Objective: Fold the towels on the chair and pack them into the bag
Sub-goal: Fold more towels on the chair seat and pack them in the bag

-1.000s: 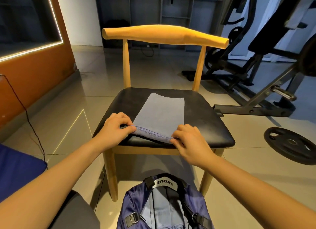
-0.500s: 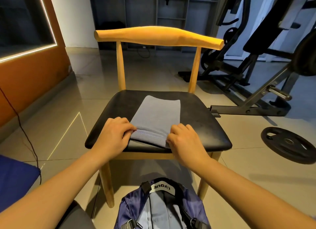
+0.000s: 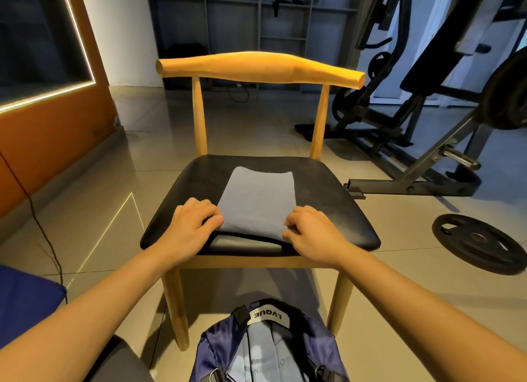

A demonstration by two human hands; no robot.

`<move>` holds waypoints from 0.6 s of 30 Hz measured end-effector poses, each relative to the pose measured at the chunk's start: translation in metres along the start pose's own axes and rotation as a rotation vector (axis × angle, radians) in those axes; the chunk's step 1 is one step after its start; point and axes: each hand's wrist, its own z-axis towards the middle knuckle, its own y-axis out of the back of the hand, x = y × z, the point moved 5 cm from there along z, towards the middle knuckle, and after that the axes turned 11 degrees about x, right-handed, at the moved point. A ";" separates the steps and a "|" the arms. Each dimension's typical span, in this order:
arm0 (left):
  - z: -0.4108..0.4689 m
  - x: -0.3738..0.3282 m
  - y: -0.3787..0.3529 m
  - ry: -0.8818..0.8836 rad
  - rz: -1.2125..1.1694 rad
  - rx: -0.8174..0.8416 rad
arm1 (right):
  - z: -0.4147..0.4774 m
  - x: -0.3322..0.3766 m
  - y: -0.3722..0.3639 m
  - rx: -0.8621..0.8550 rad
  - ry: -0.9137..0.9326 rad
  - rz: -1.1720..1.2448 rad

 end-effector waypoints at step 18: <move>0.001 -0.004 -0.003 -0.182 0.175 -0.062 | -0.006 -0.002 -0.001 -0.244 0.231 -0.273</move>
